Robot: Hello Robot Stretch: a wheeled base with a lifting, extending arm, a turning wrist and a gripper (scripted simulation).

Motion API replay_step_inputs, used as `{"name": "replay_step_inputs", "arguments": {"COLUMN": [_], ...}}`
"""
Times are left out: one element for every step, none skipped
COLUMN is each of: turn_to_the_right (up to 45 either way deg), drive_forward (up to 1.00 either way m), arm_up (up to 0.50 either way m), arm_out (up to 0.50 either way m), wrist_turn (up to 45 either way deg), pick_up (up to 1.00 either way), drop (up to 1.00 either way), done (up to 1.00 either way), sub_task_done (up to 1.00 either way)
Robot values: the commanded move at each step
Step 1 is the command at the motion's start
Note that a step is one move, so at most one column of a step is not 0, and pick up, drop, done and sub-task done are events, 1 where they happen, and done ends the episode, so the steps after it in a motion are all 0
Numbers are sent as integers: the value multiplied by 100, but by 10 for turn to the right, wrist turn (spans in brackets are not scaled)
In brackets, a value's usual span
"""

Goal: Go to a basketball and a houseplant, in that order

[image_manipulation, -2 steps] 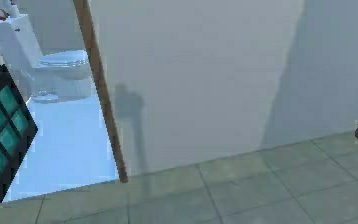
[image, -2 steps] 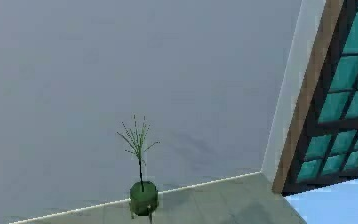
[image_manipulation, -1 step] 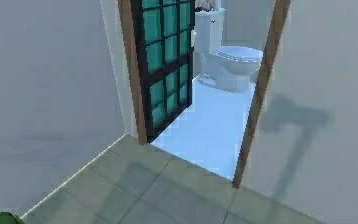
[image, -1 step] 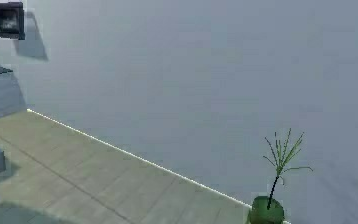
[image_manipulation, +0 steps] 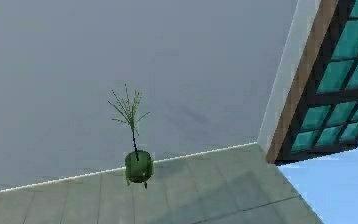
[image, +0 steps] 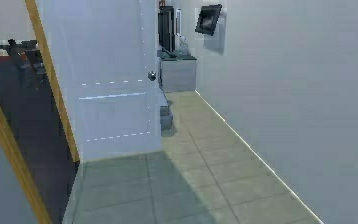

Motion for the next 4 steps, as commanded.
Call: {"name": "replay_step_inputs", "arguments": {"turn_to_the_right": [-240,0,-30,0], "drive_forward": [0,100,0,25], "arm_up": [0,0,0,0], "arm_out": [0,0,0,0], "wrist_turn": [0,0,0,0], "pick_up": [0,0,0,0], "drop": [0,0,0,0], "done": [0,0,0,0], "sub_task_done": [0,0,0,0]}}
